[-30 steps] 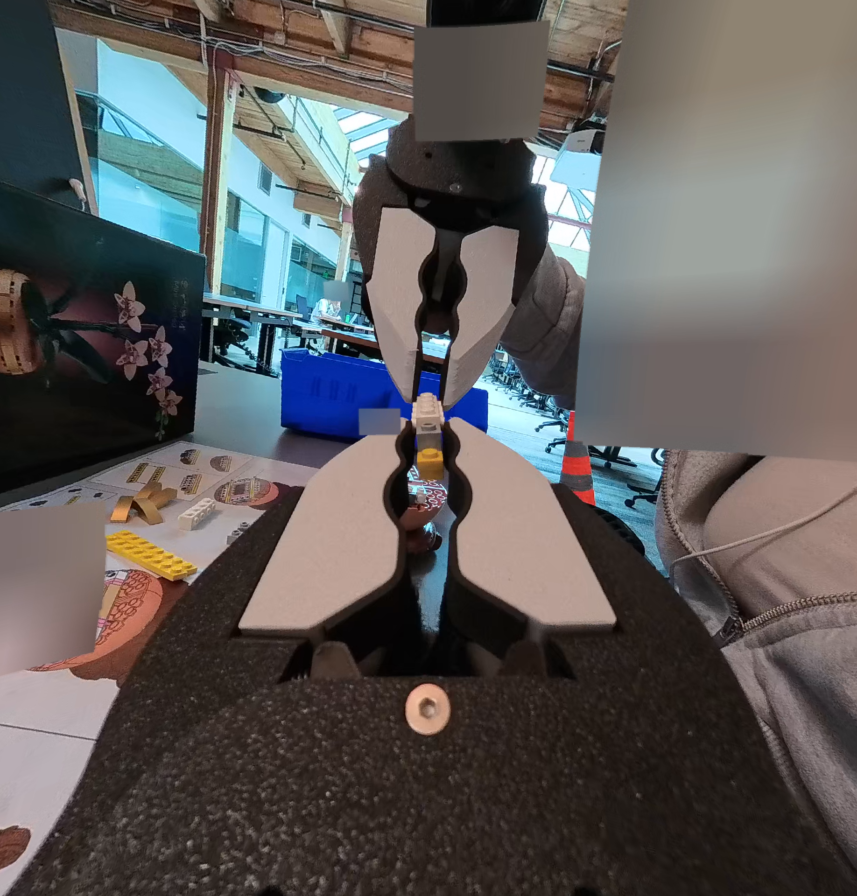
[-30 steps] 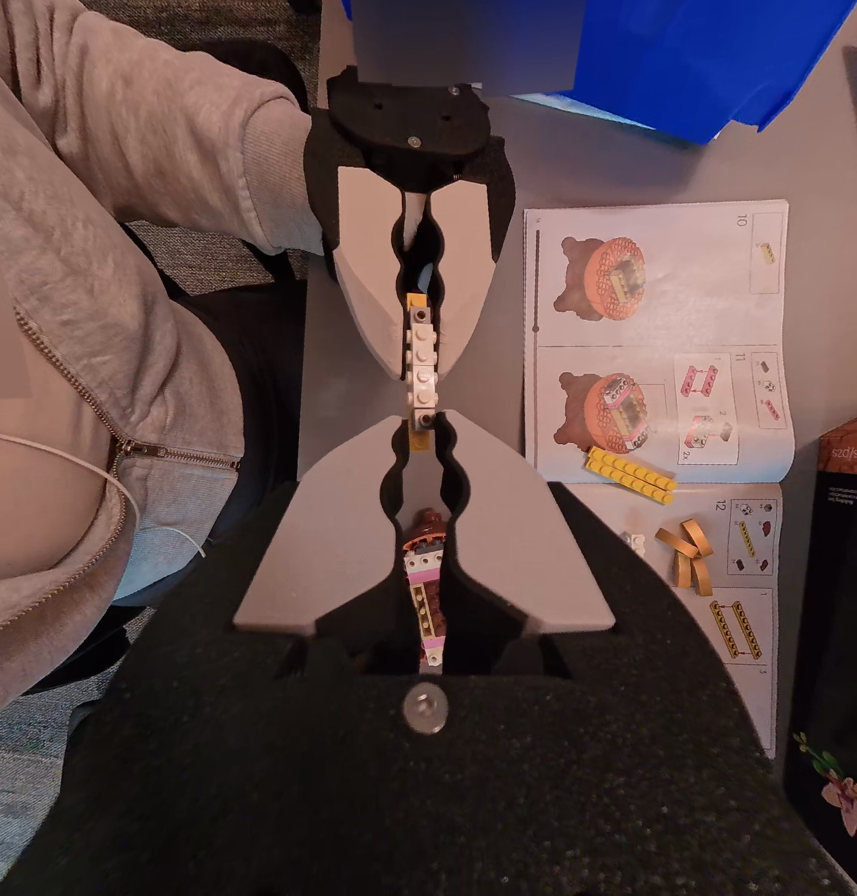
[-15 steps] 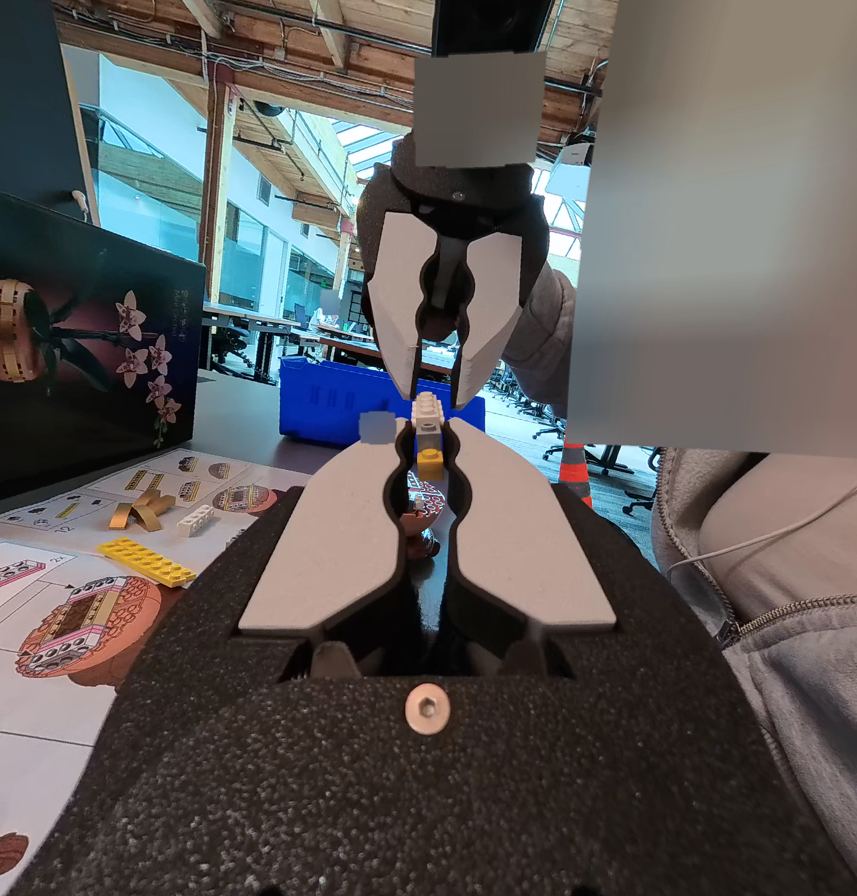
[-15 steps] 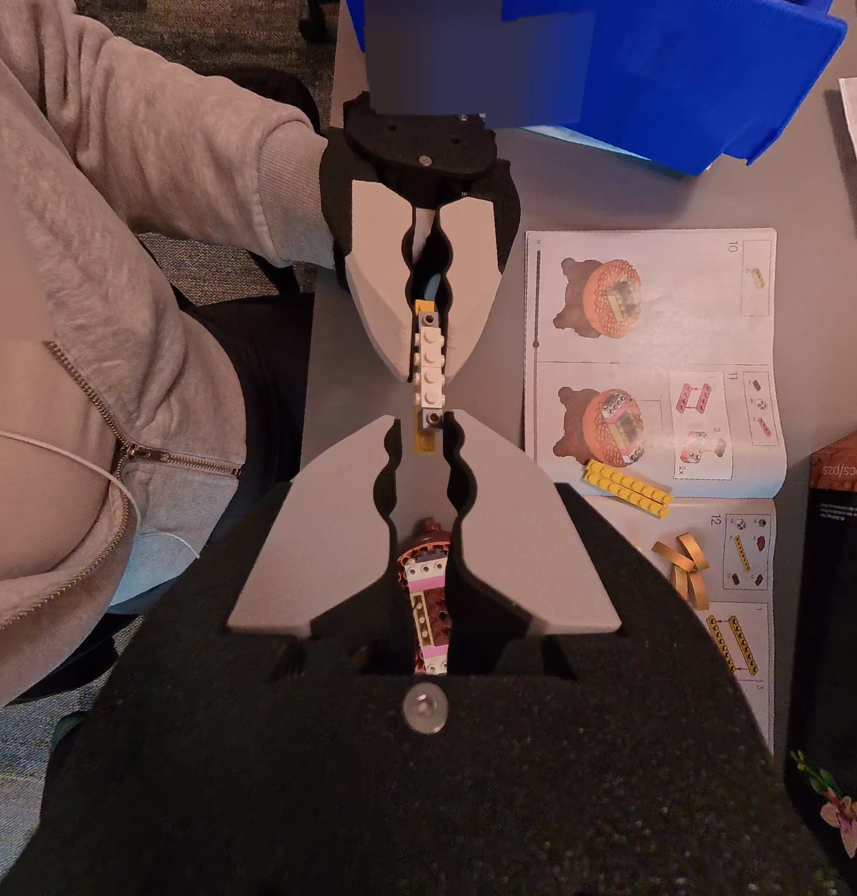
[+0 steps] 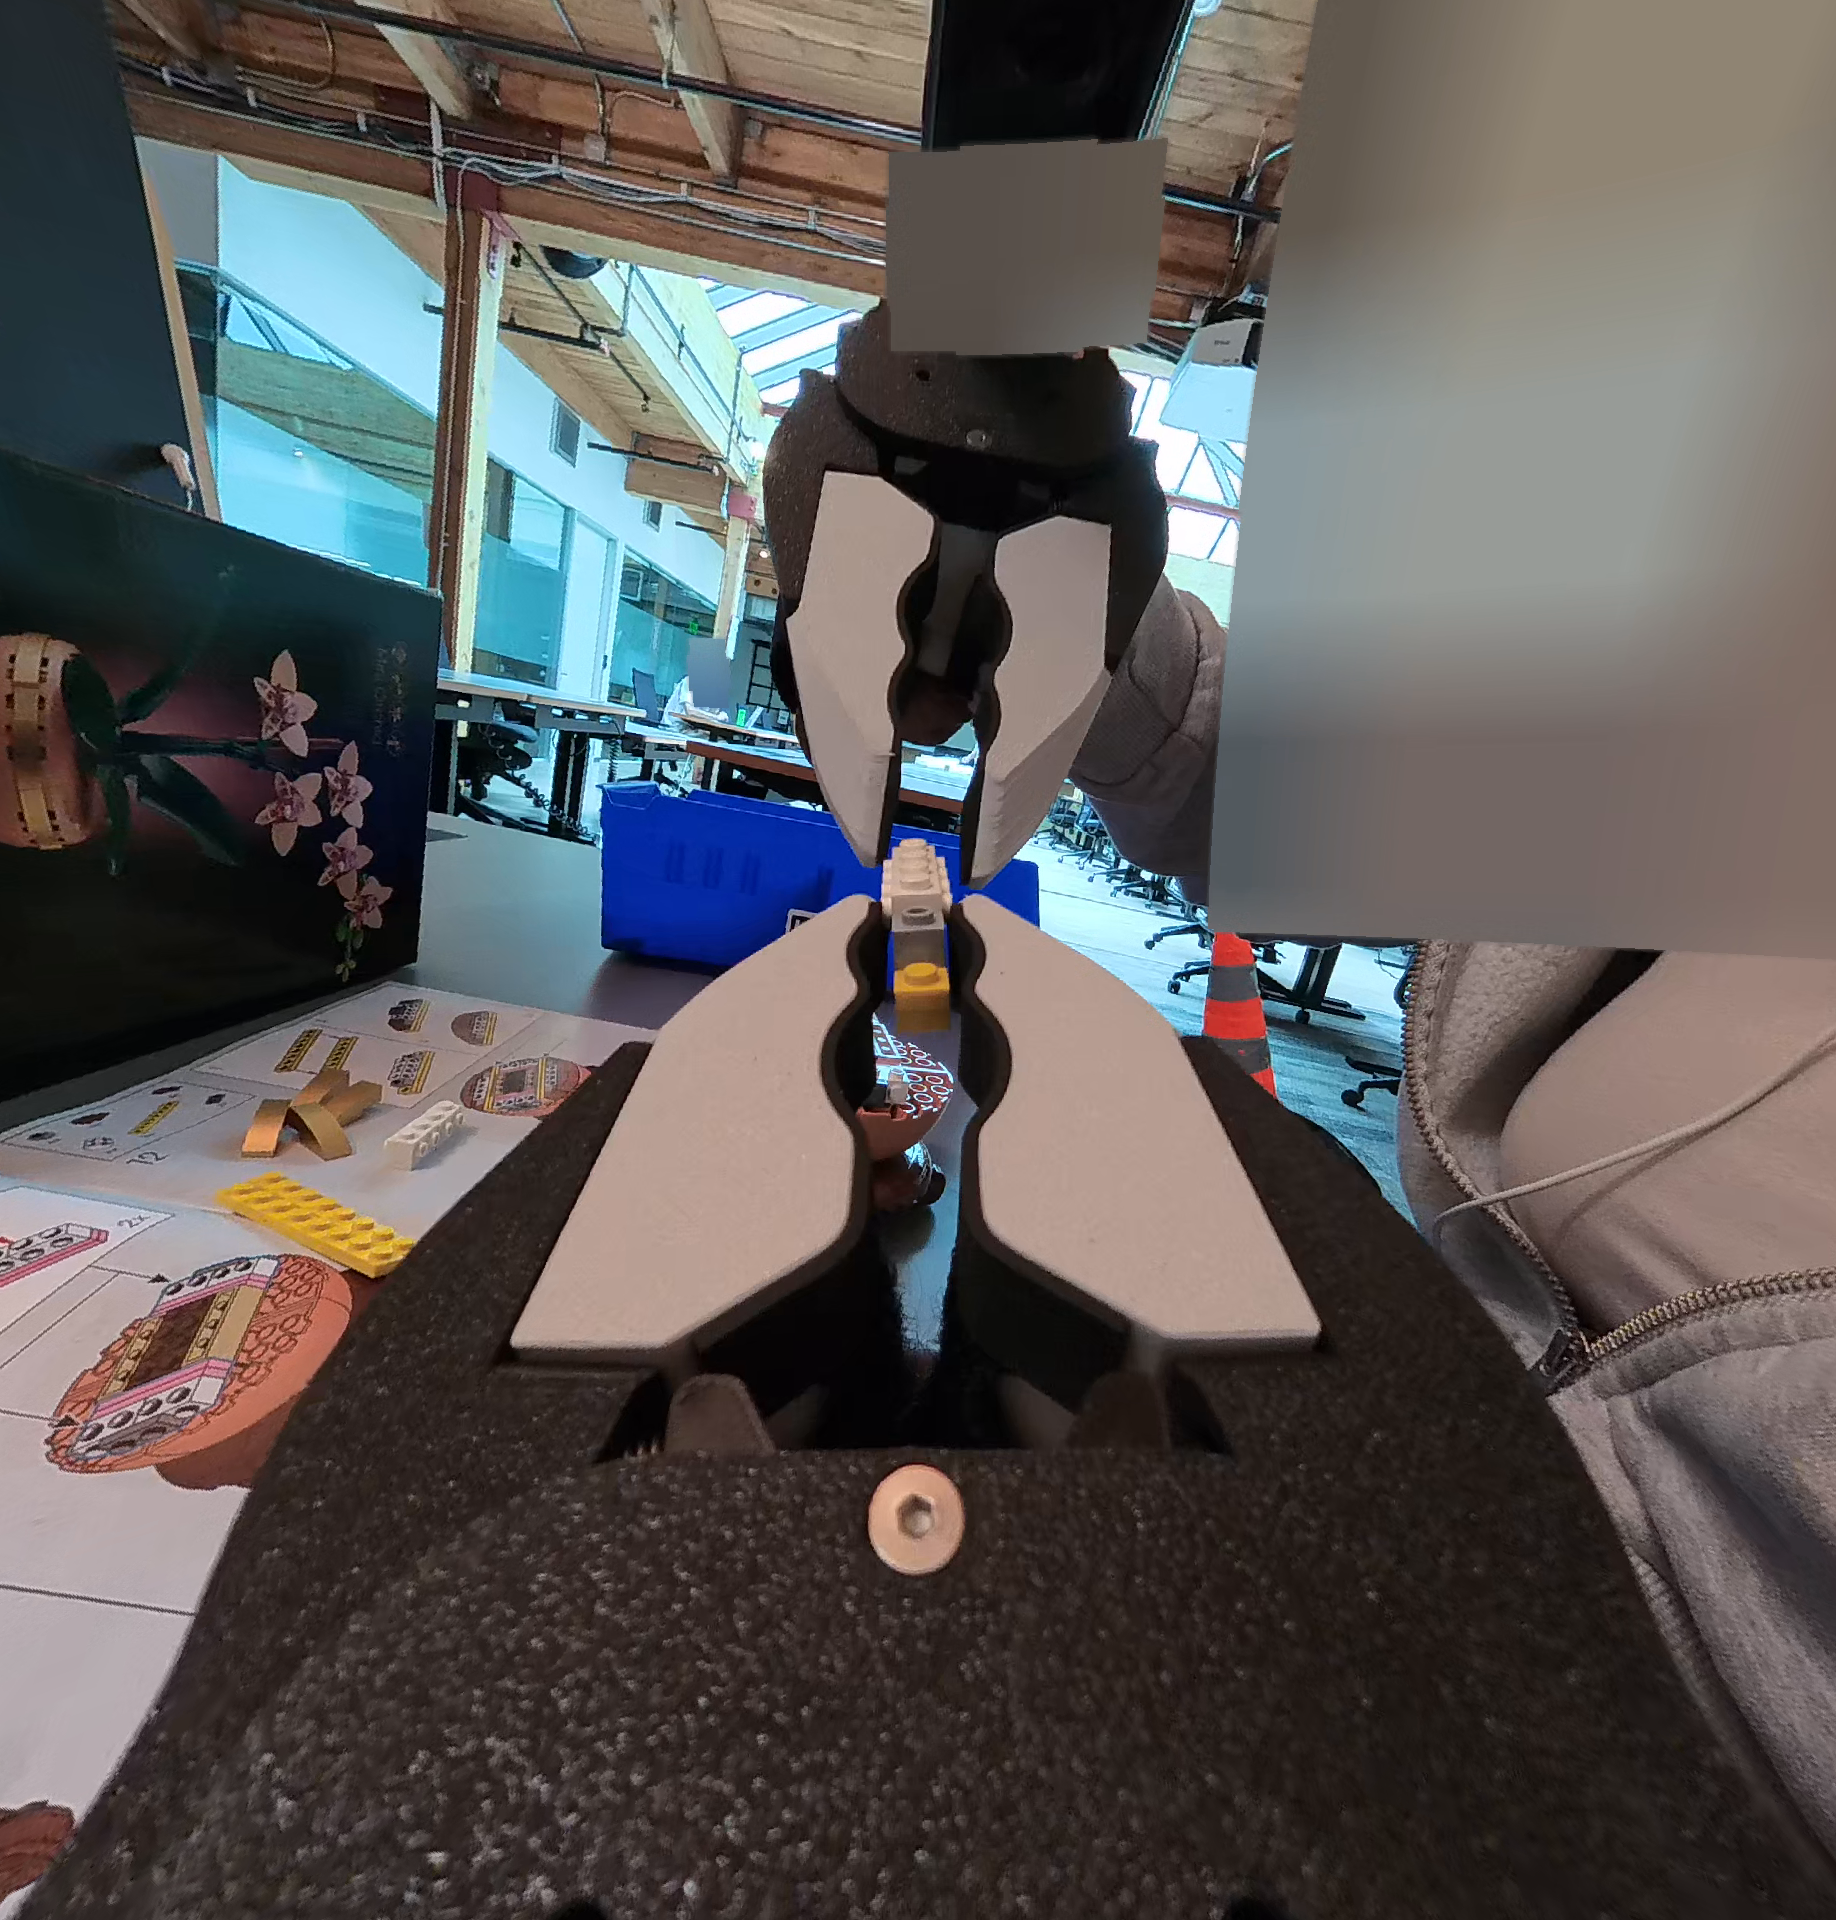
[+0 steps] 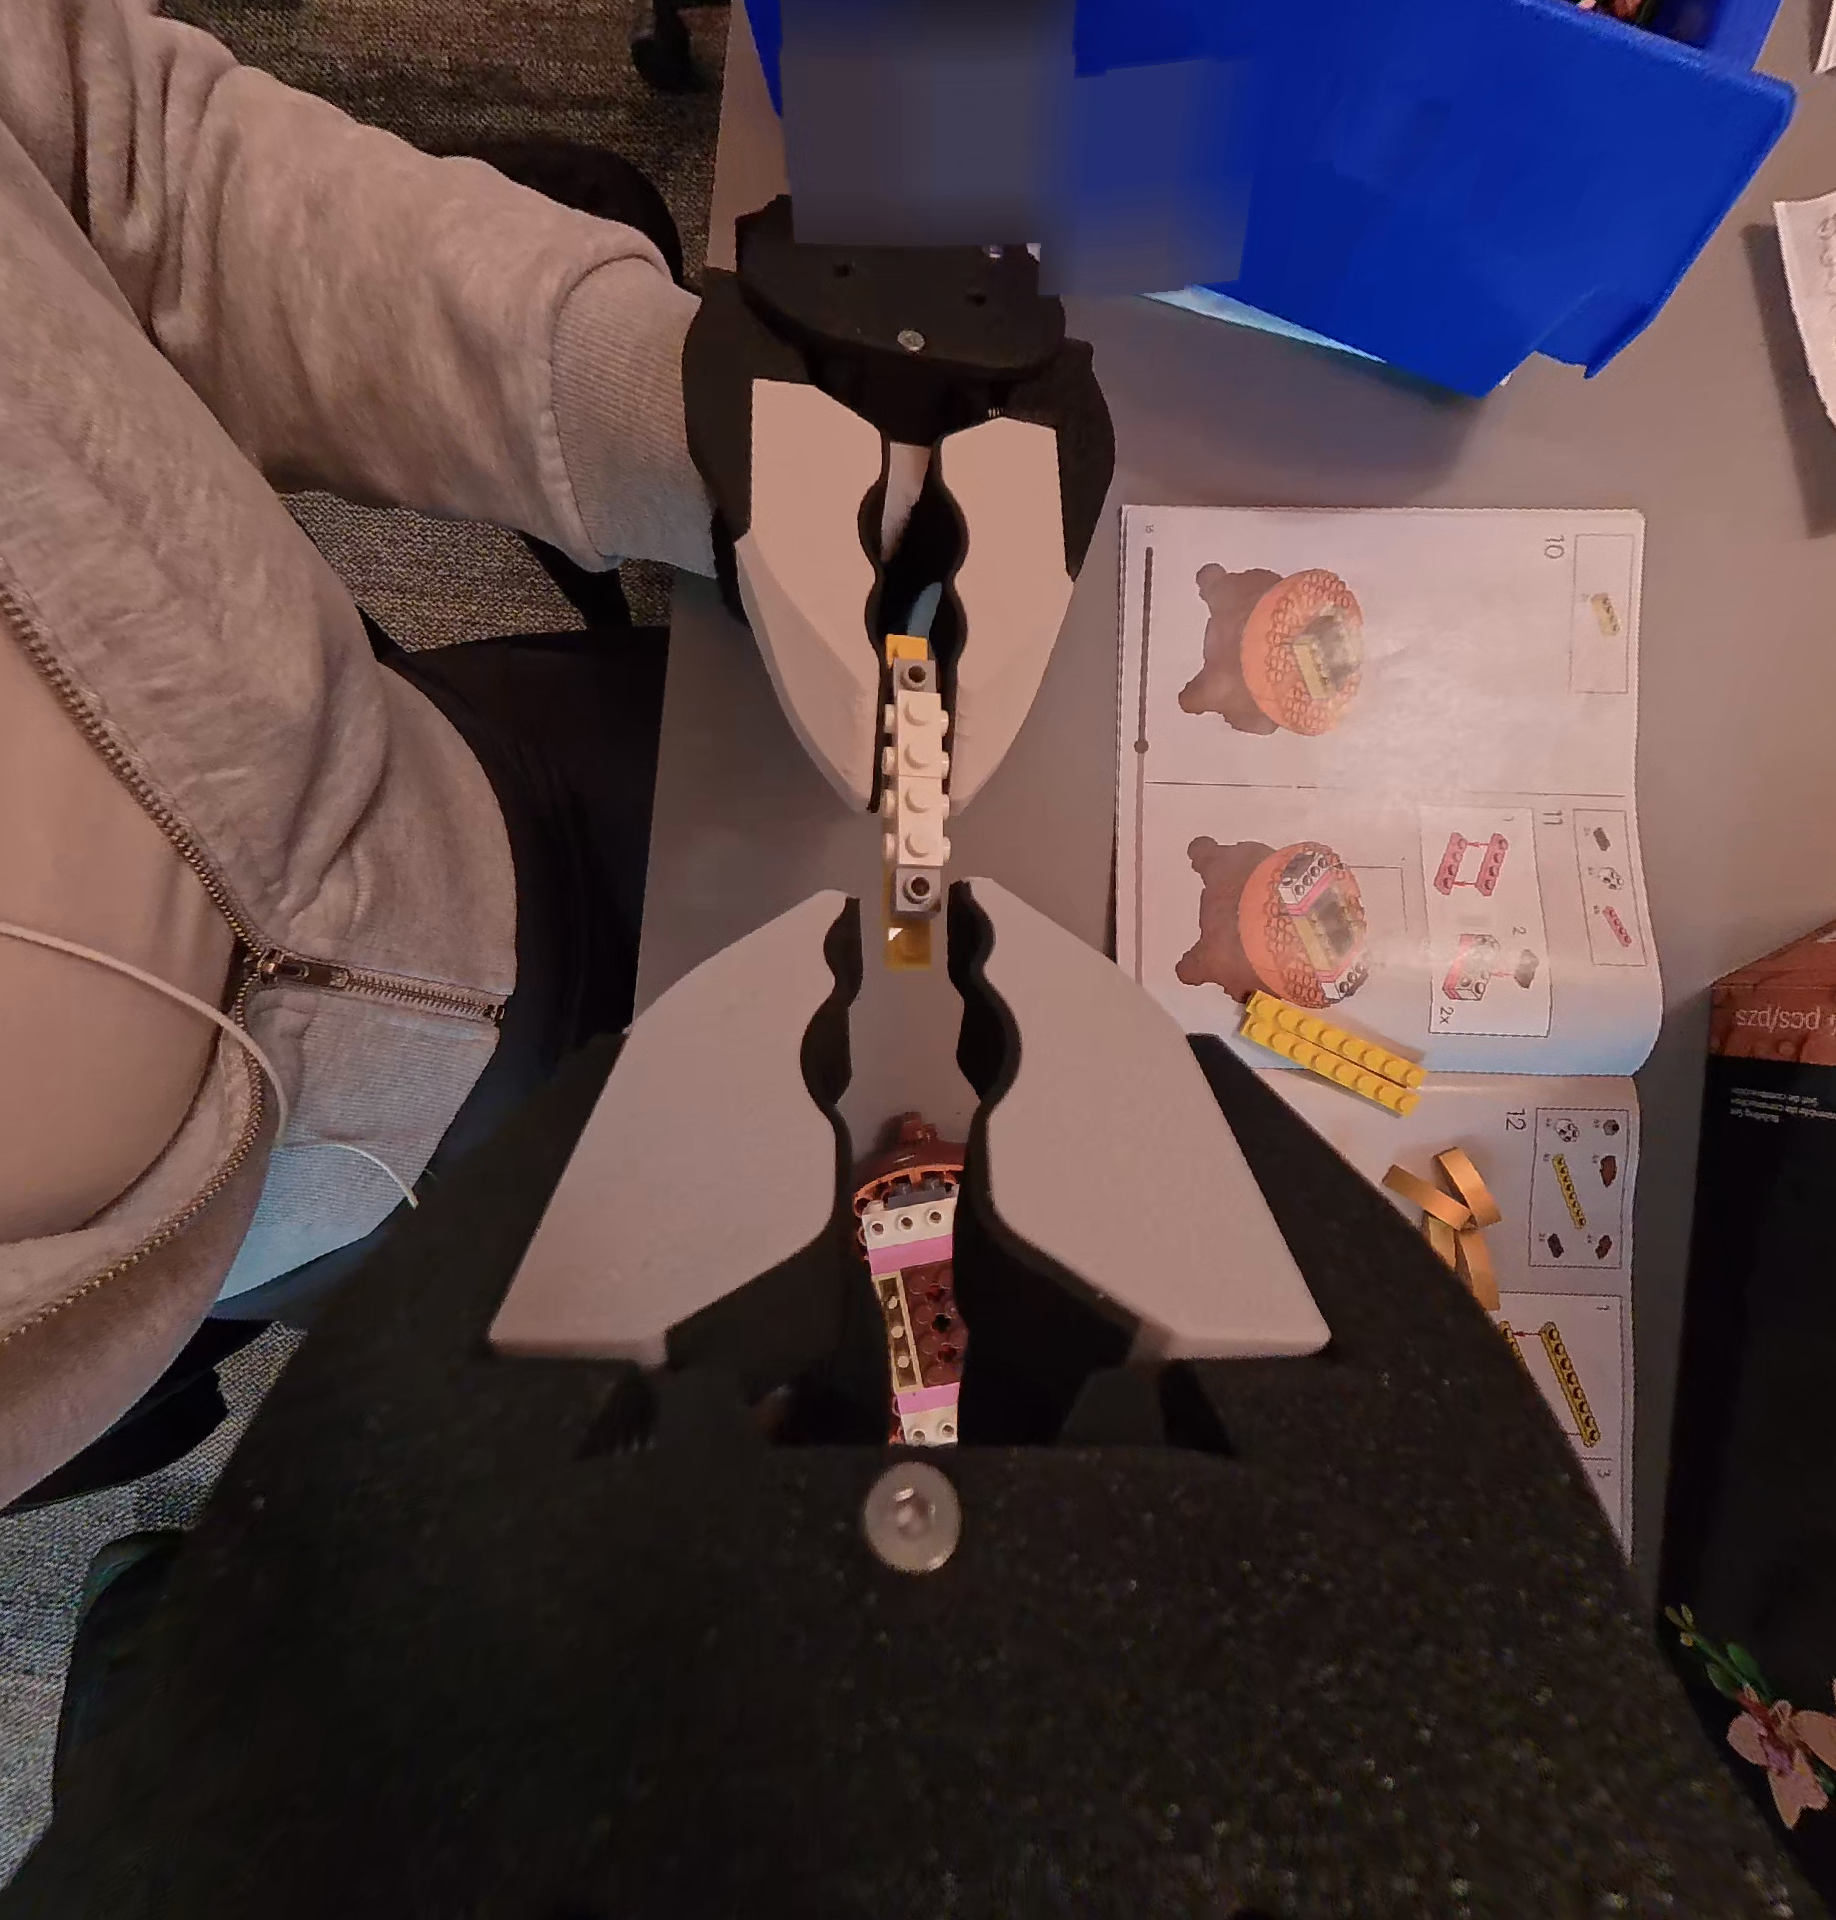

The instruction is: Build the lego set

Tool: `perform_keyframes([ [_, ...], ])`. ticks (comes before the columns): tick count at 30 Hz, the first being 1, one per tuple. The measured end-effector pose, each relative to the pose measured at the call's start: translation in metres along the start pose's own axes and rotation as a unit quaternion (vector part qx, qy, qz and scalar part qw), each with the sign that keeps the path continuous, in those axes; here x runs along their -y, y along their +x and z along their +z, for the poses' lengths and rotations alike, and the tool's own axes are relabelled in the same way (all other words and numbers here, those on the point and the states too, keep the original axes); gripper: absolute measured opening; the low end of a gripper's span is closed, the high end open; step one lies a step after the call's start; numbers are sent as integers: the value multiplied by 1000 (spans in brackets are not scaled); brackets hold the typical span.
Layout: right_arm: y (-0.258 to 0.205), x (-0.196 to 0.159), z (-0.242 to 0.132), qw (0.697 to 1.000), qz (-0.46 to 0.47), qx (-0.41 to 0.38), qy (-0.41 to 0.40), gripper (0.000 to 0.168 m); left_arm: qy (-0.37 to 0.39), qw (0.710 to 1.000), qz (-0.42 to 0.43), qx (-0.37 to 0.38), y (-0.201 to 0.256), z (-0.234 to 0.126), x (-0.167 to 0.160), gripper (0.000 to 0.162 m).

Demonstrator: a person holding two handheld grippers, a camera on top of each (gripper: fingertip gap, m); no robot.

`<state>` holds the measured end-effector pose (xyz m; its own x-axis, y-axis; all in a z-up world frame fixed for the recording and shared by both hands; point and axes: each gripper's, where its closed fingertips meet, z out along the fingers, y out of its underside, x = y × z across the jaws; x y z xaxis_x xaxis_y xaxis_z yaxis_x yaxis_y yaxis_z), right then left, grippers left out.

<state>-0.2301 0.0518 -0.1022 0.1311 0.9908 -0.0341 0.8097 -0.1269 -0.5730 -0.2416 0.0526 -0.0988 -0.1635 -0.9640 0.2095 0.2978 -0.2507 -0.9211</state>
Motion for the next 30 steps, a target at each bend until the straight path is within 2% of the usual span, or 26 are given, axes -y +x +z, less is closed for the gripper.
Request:
perform_keyframes([
  [5,1,1,-3,1000,-7,-9,6,18,2,1000,4,-3,2,0,1,10],
  [7,0,3,-6,999,-32,-17,17,26,3,1000,3,-3,2,0,2,10],
  [10,-5,6,-16,991,-109,-55,53,47,4,1000,-7,-4,2,0,4,10],
  [12,-10,7,-22,971,-195,-110,89,51,5,1000,-13,-7,3,0,6,10],
  [13,-11,9,-26,951,-244,-155,111,49,7,1000,-19,-10,4,0,7,10],
  [16,-14,12,-36,865,-377,-290,161,36,18,999,-29,-21,8,0,12,10],
  [17,-13,8,-32,852,-395,-308,152,38,17,999,-28,-22,9,1,12,10],
  [22,-13,5,-15,824,-443,-323,145,45,8,999,-23,-30,14,4,11,10],
  [30,-11,9,-12,804,-470,-333,150,31,18,999,-30,-40,16,3,14,10],
])
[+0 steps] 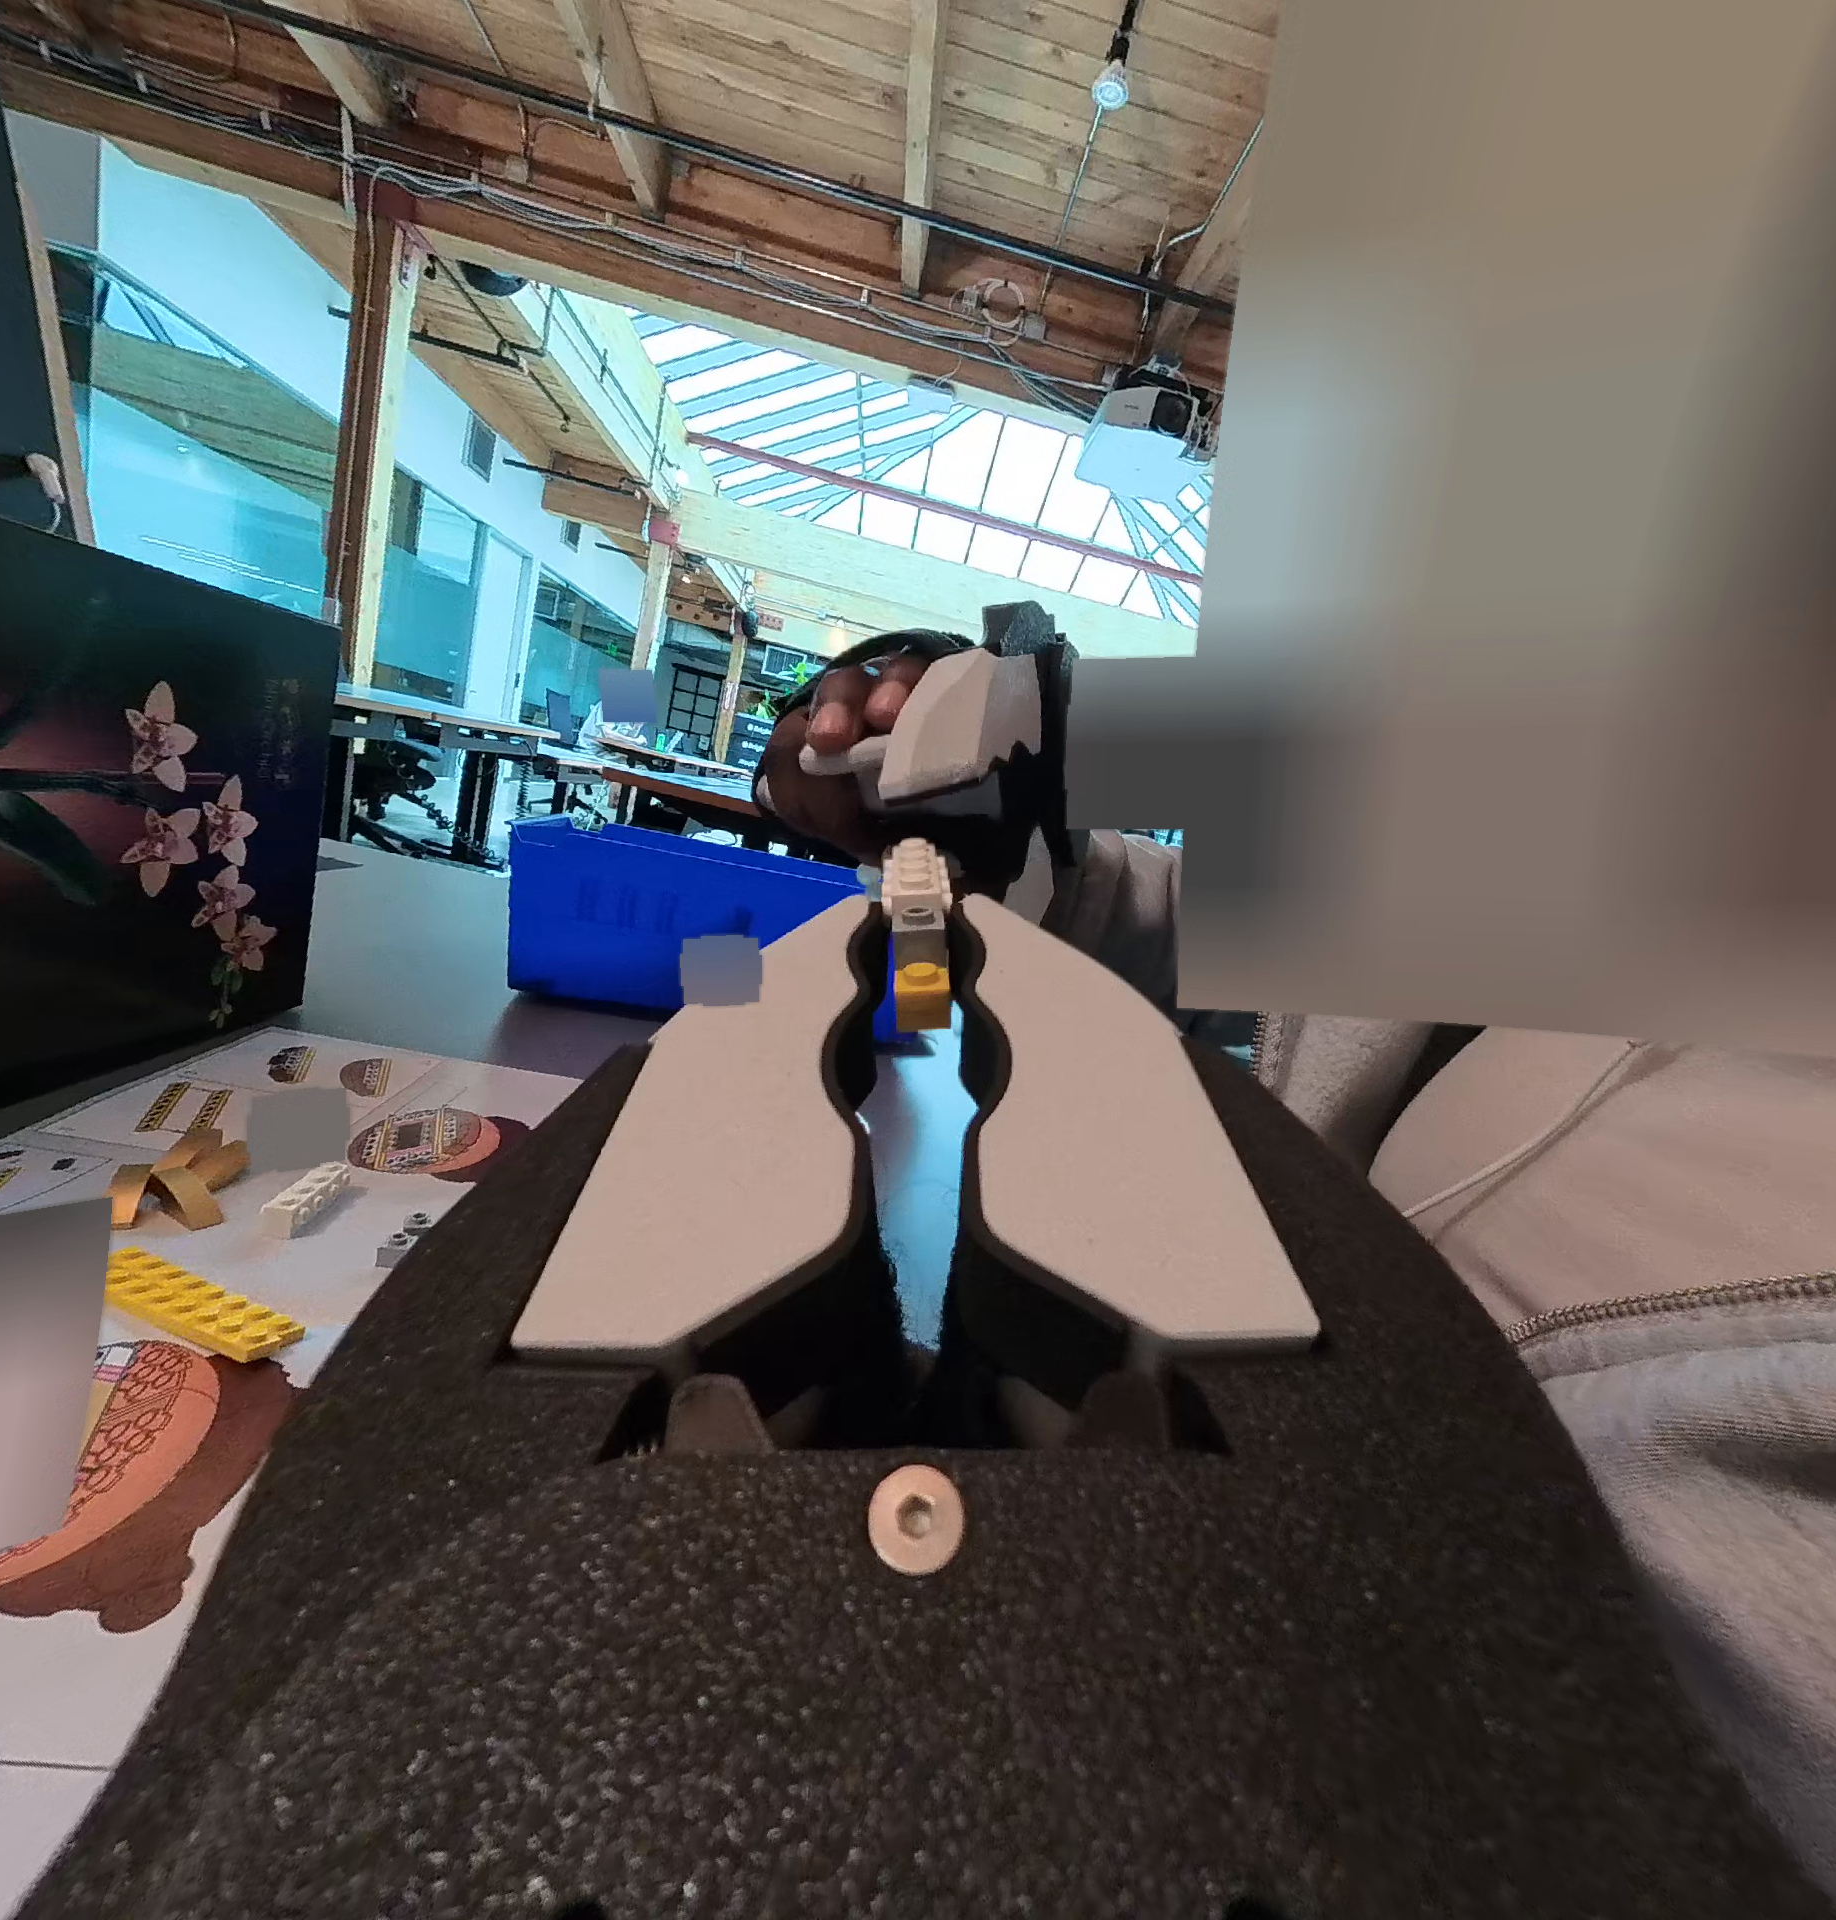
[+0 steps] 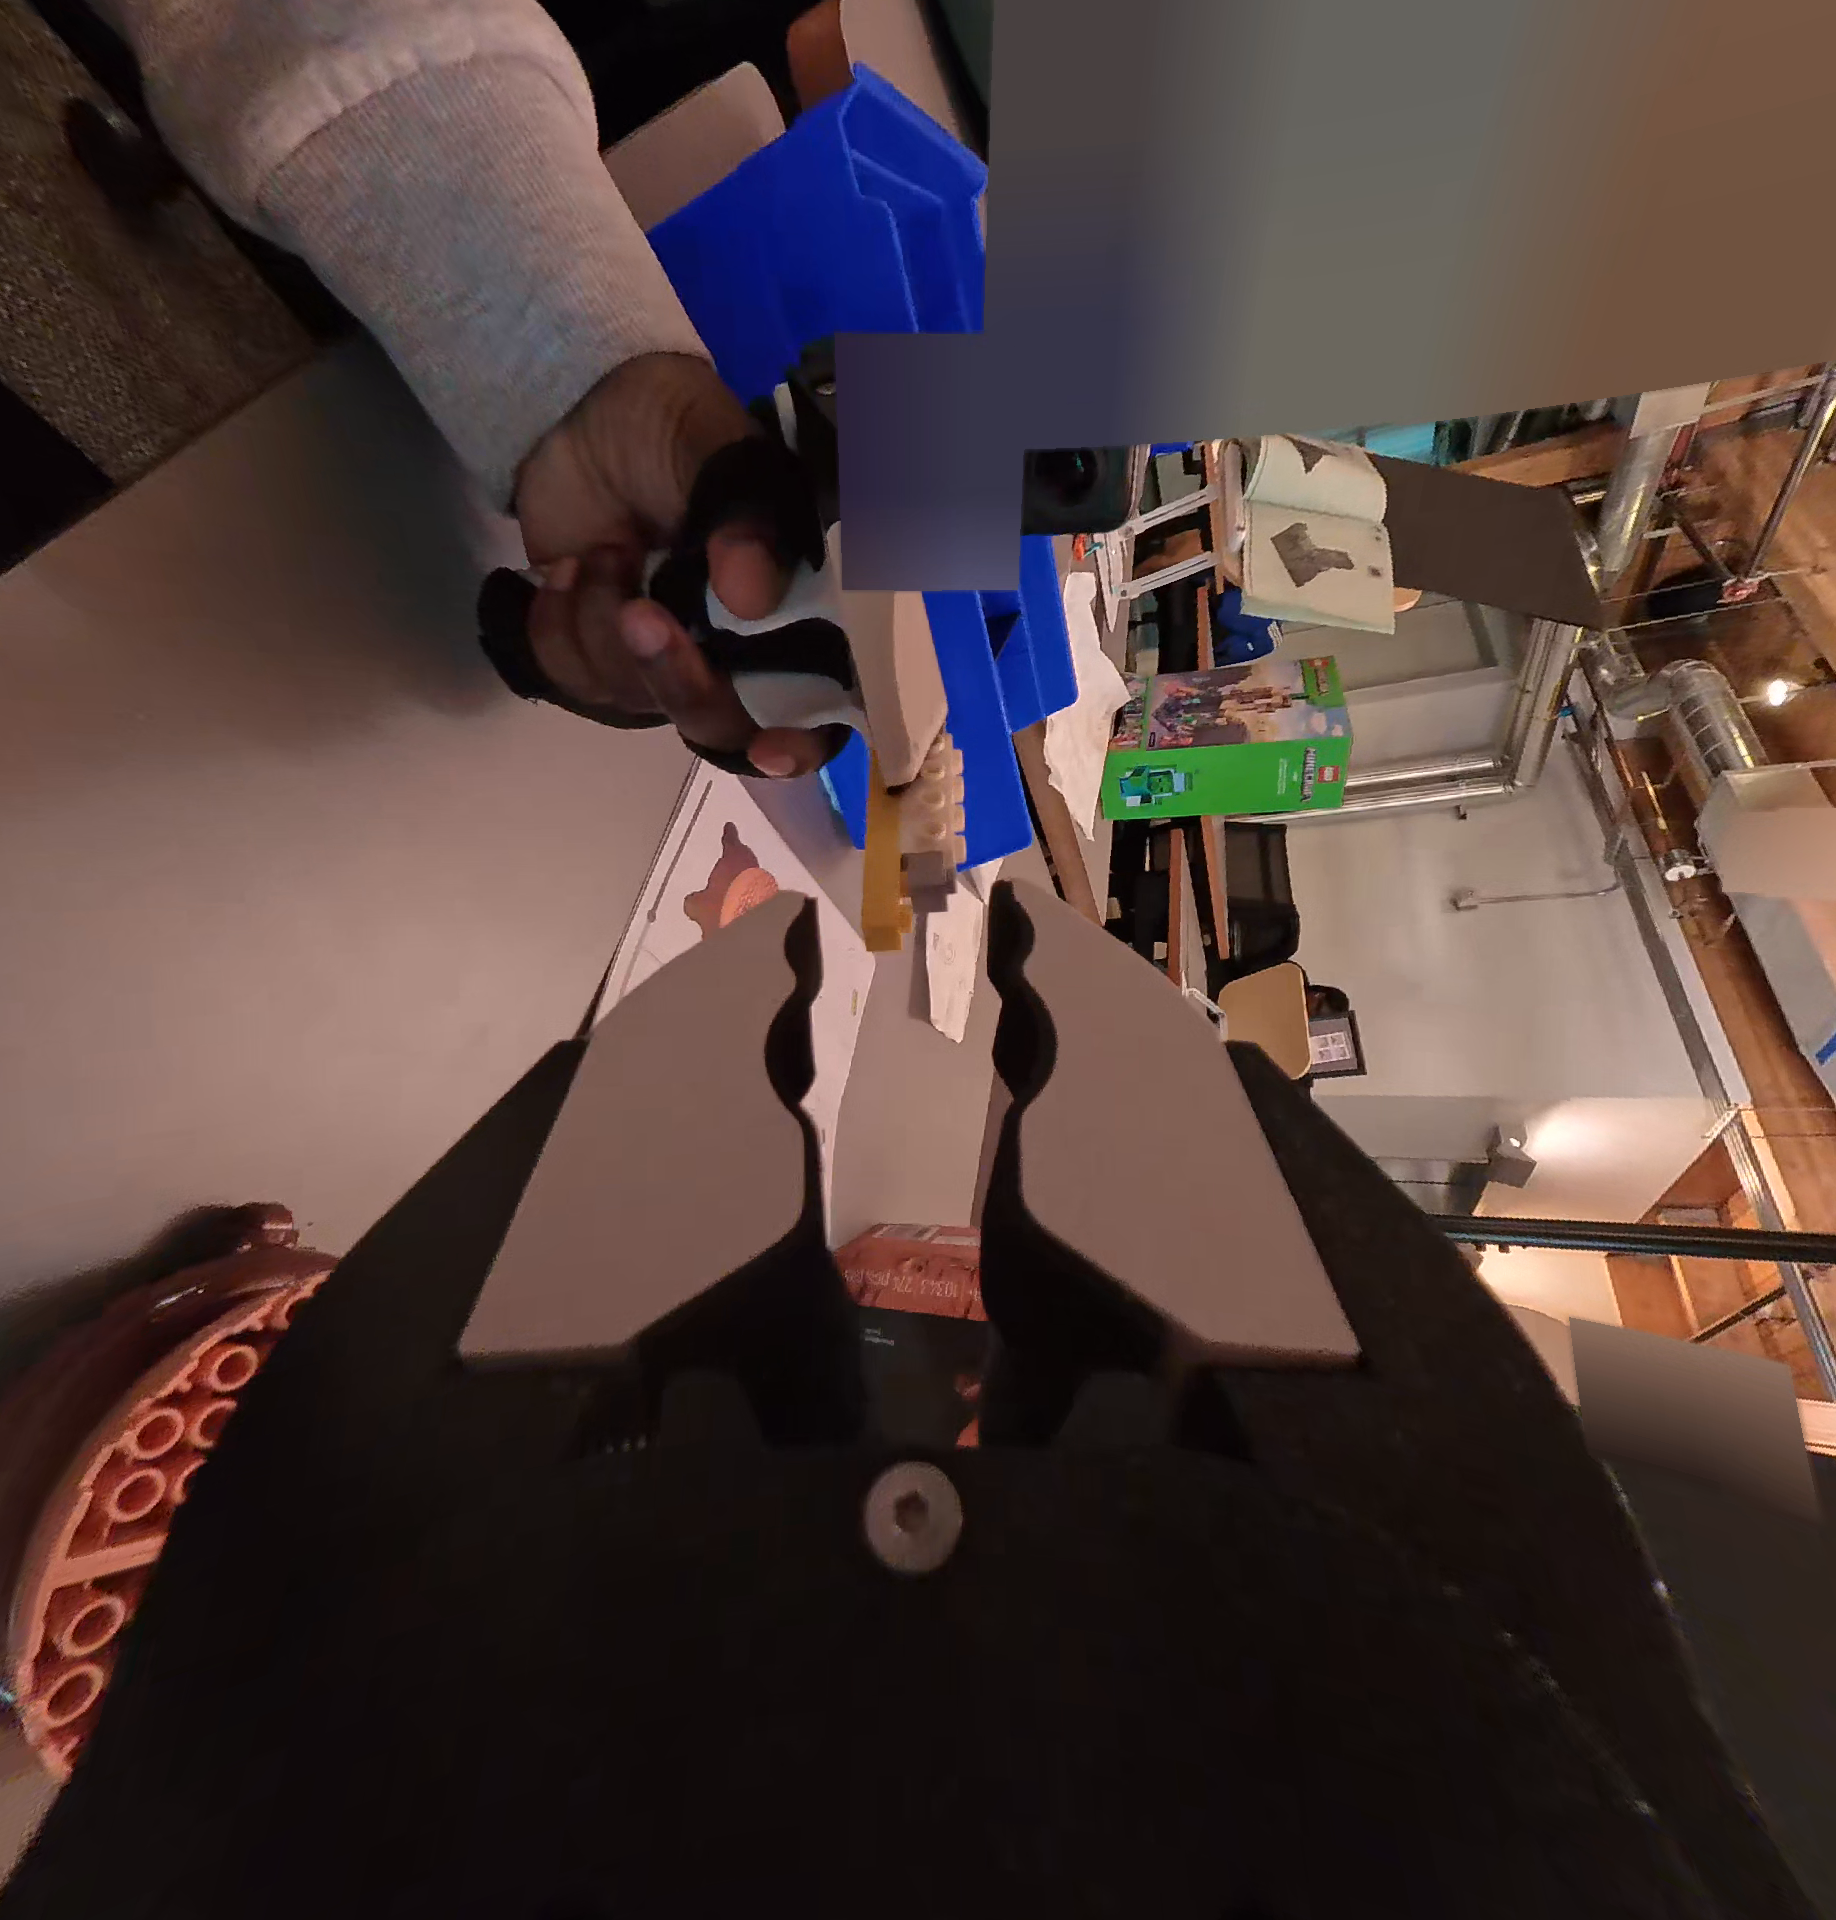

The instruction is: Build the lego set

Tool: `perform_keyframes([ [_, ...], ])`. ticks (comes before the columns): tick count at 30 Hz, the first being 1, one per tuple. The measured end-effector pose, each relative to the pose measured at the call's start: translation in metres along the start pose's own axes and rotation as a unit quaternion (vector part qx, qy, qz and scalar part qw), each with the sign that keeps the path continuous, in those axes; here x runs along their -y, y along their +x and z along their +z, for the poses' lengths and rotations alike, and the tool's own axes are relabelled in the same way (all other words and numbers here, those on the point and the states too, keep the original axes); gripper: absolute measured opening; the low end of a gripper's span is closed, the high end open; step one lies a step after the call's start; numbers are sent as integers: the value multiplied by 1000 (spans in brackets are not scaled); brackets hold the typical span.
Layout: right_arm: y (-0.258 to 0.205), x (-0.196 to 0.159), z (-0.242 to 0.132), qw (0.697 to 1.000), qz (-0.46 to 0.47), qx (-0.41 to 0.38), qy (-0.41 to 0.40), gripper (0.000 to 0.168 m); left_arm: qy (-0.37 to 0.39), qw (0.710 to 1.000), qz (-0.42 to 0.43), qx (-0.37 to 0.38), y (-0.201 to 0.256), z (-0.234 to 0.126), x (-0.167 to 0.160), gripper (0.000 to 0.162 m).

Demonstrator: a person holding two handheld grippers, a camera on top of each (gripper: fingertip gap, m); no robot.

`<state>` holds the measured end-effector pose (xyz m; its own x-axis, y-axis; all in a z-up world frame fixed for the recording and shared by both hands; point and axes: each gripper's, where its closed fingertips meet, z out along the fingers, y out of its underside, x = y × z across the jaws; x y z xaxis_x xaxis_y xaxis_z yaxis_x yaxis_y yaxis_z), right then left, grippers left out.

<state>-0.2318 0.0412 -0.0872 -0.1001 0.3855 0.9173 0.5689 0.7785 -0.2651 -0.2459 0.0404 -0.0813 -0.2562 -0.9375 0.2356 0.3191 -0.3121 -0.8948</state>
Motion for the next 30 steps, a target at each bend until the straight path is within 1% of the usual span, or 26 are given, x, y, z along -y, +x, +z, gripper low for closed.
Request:
perform_keyframes([
  [5,-1,2,3,1000,-17,-7,1,26,4,1000,-5,-7,2,0,1,10],
  [7,-1,3,4,1000,-17,-7,1,18,4,1000,-5,-8,3,1,1,10],
  [8,0,2,4,1000,-18,-10,0,17,4,1000,-6,-9,3,1,1,10],
  [15,2,5,1,1000,-14,-7,2,15,10,999,-26,-21,6,2,3,10],
  [24,3,7,-1,999,-21,30,-4,15,3,996,-78,-35,8,4,0,10],
  [30,2,9,-1,999,-17,47,-2,15,-6,995,-91,-43,9,3,-1,10],
])
